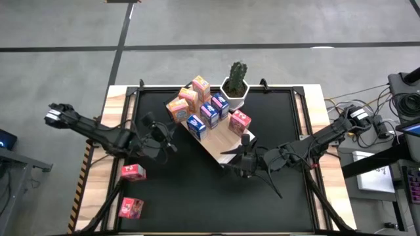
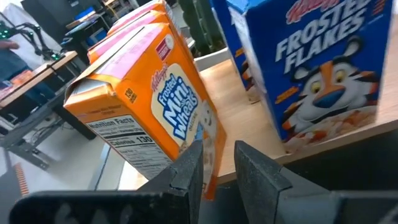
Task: Stack cereal on shelf
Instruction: Put the orange cereal box on the shelf aligned with the other orange cereal boxes
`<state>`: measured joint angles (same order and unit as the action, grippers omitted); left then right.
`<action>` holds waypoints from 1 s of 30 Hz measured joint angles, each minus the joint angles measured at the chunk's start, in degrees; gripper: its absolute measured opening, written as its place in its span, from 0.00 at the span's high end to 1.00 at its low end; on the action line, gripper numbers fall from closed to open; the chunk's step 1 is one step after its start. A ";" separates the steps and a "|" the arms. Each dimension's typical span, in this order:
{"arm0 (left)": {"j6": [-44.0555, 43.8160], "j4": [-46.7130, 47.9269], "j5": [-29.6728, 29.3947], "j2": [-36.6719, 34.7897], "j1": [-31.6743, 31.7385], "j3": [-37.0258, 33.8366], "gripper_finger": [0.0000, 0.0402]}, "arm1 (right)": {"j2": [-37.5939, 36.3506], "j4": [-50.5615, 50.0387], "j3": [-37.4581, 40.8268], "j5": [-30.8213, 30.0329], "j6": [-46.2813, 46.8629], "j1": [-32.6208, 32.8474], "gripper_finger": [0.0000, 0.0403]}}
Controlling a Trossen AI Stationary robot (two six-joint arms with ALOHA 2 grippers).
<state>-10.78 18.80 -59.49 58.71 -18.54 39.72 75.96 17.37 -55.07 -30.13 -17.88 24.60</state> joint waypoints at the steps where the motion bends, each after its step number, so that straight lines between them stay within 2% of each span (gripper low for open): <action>1: 0.27 -0.02 0.01 0.16 0.39 0.00 0.81 | 0.00 0.00 0.00 0.00 -0.05 0.00 0.60; 8: 1.61 0.18 0.00 0.77 3.66 0.00 0.81 | 0.00 0.00 0.00 0.01 -0.10 0.00 0.72; 15: 2.72 0.50 -0.17 0.42 4.12 0.00 0.81 | 0.00 -0.02 0.00 0.02 -0.12 0.00 0.80; 18: 3.44 0.95 -3.28 0.30 4.13 0.00 0.81 | 0.00 -0.12 0.00 0.02 -0.12 0.00 0.82; 30: 4.29 1.87 -4.54 -3.85 4.17 0.00 0.81 | -0.02 -1.54 0.00 0.07 0.30 0.00 0.86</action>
<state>-6.49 20.66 -64.03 54.86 -14.37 39.72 75.95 15.82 -55.07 -30.06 -17.58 24.60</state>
